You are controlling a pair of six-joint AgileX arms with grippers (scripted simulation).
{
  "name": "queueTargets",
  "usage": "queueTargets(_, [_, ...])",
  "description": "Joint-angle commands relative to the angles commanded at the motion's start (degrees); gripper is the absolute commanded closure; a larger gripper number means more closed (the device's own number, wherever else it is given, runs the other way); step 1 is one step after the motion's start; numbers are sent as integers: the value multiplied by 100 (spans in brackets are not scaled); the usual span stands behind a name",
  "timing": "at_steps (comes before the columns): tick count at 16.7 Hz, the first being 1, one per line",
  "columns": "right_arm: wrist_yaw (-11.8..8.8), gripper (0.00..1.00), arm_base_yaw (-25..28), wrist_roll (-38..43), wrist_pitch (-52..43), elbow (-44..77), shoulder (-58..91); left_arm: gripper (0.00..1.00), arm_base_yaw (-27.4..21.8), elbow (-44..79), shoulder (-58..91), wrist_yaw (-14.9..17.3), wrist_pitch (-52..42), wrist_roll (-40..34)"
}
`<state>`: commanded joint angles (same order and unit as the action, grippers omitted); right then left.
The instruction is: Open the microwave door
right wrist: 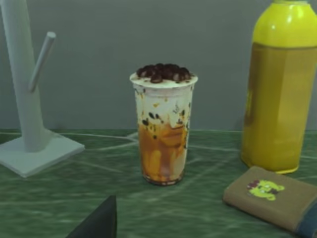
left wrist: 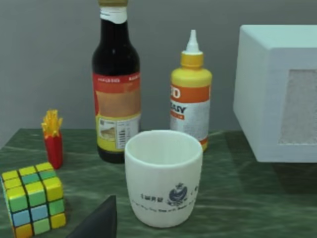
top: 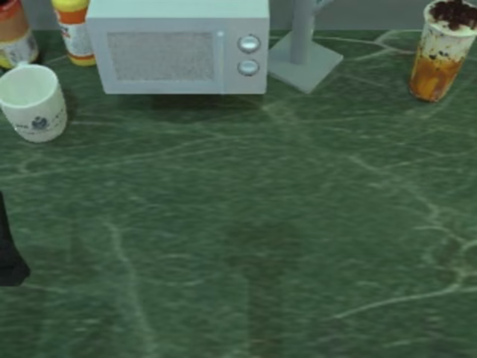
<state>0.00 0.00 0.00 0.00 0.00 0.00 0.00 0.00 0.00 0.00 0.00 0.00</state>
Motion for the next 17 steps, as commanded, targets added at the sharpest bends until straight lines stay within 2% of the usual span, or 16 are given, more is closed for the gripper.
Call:
queueTargets(5, [0,0,0,0,0,0,0,0,-67,211,216,-16,-197,17])
queueTargets(9, [0,0,0,0,0,0,0,0,-312,1099,1082,-92,-879,1])
queueTargets(13, [0,0,0,0,0,0,0,0,-697,2682,2430,-208,-1780,-178])
queueTargets(17, [0,0,0,0,0,0,0,0,-1181,4898,4113,-343,-2736,-569])
